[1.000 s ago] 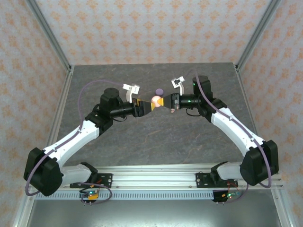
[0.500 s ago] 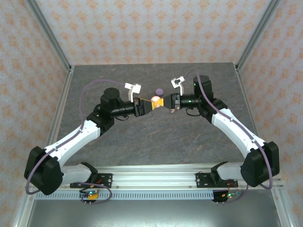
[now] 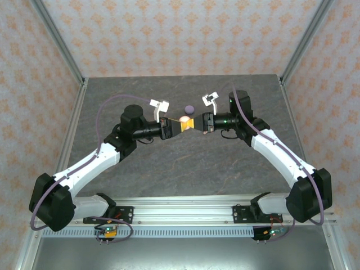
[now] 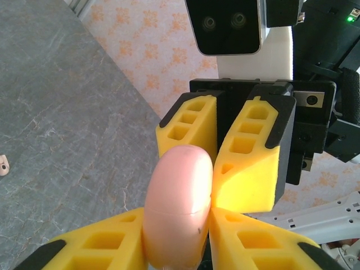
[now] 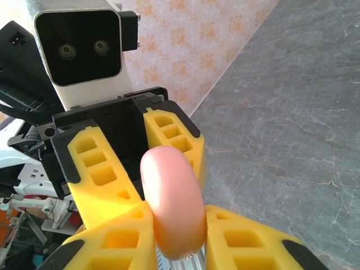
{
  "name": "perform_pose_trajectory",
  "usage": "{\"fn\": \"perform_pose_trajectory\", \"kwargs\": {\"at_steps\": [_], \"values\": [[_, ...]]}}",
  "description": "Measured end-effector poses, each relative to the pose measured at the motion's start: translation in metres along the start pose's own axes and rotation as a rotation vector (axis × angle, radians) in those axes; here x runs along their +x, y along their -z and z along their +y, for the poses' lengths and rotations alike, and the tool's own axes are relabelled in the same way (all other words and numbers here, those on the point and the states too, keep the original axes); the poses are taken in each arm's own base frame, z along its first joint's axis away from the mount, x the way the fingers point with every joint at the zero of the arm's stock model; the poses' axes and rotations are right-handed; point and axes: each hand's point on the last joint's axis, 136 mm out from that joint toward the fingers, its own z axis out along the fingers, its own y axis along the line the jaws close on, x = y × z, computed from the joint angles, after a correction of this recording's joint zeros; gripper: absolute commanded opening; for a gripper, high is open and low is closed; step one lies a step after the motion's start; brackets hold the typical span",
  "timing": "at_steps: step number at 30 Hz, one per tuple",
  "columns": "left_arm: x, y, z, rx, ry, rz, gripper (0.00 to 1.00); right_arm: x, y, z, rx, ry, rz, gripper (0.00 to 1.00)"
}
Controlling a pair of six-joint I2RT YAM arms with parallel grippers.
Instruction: Insert wireless bluetooth earbuds into charging case
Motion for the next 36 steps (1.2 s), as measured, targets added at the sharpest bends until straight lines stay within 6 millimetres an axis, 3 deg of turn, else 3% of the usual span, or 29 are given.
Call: {"fn": "perform_pose_trajectory", "kwargs": {"at_steps": [7, 12, 21, 29, 36], "values": [[0.004, -0.001, -0.001, 0.004, 0.002, 0.014, 0.29, 0.004, 0.001, 0.000, -0.002, 0.017, 0.014, 0.23], [0.010, -0.002, 0.000, -0.002, -0.007, 0.036, 0.19, 0.010, 0.003, 0.000, 0.008, 0.020, 0.032, 0.23], [0.013, -0.004, 0.005, -0.050, -0.071, 0.050, 0.18, 0.014, 0.007, -0.009, 0.116, 0.012, 0.018, 0.47], [0.012, -0.004, 0.017, -0.098, -0.148, 0.016, 0.16, 0.008, 0.020, -0.018, 0.249, 0.021, -0.038, 0.51], [0.029, 0.002, 0.040, -0.146, -0.250, -0.024, 0.14, 0.013, 0.026, -0.019, 0.285, 0.014, -0.030, 0.53]]}}
